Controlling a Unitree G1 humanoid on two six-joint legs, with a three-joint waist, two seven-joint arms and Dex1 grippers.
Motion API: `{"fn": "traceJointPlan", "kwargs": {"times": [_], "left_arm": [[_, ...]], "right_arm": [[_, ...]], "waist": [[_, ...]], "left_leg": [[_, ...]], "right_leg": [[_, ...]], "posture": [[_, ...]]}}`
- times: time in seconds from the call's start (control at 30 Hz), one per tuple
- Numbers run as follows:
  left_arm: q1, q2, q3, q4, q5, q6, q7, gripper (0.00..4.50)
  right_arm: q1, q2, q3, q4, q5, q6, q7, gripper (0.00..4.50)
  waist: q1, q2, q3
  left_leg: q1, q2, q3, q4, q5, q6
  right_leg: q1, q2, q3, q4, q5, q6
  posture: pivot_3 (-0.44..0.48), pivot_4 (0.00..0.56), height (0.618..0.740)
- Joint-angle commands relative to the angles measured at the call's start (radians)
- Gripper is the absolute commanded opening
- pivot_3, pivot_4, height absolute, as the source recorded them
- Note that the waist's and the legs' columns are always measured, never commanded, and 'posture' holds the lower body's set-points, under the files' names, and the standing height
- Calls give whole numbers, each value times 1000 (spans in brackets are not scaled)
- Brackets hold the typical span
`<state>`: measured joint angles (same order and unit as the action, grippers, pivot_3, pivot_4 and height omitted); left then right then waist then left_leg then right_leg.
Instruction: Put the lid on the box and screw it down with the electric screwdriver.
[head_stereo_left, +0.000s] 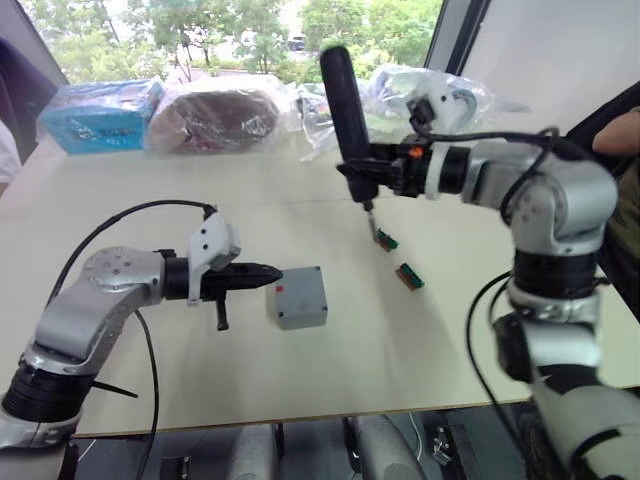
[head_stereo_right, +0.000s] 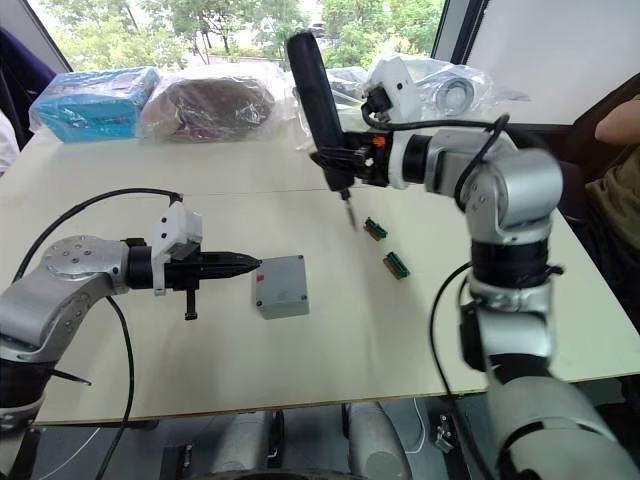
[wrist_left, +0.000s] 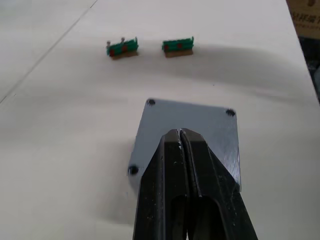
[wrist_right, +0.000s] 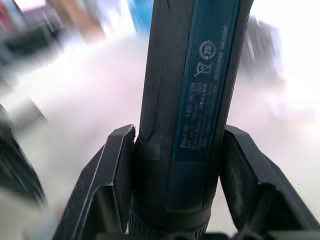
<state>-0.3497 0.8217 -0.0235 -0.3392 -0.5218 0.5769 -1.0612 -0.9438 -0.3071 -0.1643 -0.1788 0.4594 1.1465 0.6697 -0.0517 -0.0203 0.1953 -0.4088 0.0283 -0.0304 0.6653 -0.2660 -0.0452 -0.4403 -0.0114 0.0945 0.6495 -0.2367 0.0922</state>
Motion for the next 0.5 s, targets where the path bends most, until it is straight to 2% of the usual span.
{"fn": "traceJointPlan", "kwargs": {"times": [0.03,0.1,0.17,0.37,0.5], "left_arm": [[4,14,-8,-3,19,-15,-13,0],[9,7,-14,-1,23,-10,-15,0],[10,2,-21,3,30,-11,-16,0],[-8,-34,-60,13,45,2,8,0],[-29,-64,-79,26,50,19,30,0]], "right_arm": [[108,173,-72,-200,58,-245,-109,1886],[186,253,-41,-235,46,-335,-157,1886],[247,284,-3,-247,37,-404,-160,1886],[404,263,160,-206,-57,-645,-107,1886],[451,253,207,-183,-84,-730,-105,1886]], "waist": [[3,0,0],[2,0,0],[2,0,0],[-4,0,0],[-15,0,0]], "left_leg": [[0,0,0,1,0,0],[0,0,1,1,0,0],[0,0,1,0,0,0],[2,0,1,0,0,-1],[2,1,1,0,1,-1]], "right_leg": [[0,0,0,0,0,0],[0,0,1,-1,0,0],[-1,0,1,0,0,0],[0,1,1,1,0,0],[0,1,1,1,0,0]], "posture": [[0,150,740],[0,150,740],[0,150,740],[0,150,740],[0,150,740]]}}
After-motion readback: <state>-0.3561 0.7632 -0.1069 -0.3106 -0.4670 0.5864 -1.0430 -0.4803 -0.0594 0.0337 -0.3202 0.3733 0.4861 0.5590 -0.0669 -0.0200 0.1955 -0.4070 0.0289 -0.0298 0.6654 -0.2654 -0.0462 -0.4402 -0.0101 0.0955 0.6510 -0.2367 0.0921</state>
